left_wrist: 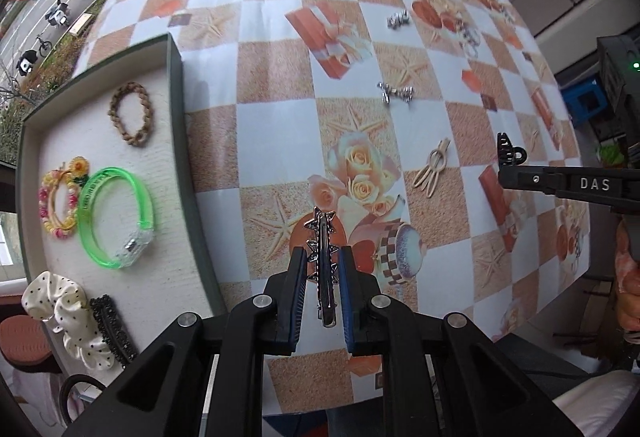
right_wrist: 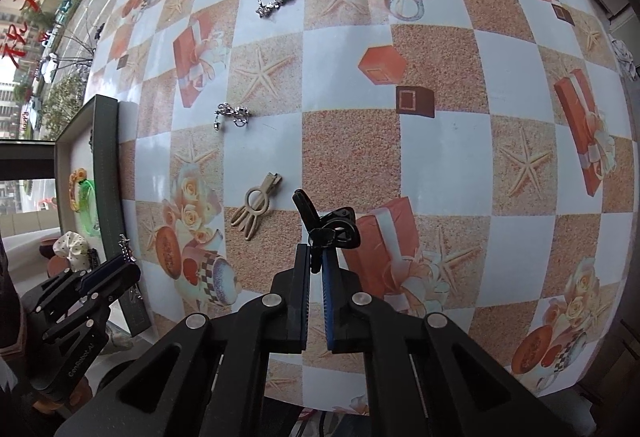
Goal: Organize jewelry
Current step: 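Carry the silver barrette into the box tray and open the left tool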
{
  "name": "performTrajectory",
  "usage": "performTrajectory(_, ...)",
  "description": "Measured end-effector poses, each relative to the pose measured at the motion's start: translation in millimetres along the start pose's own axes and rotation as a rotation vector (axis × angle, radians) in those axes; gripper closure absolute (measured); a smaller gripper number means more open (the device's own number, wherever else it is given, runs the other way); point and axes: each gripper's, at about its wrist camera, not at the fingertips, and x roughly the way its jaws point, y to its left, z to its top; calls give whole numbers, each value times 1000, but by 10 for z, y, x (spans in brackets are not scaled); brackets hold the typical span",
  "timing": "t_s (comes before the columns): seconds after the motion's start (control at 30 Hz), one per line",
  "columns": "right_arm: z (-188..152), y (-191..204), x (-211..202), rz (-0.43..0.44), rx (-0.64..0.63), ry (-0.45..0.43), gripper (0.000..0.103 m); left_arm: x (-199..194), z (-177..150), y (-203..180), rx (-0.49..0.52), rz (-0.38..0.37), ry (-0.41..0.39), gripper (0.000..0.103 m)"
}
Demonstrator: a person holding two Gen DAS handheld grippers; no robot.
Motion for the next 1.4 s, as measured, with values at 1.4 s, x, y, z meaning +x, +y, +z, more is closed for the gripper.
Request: performTrajectory(1.4, 405, 1851, 80, 62, -376, 15, 97, -492, -275, 719, -266, 102, -169, 83)
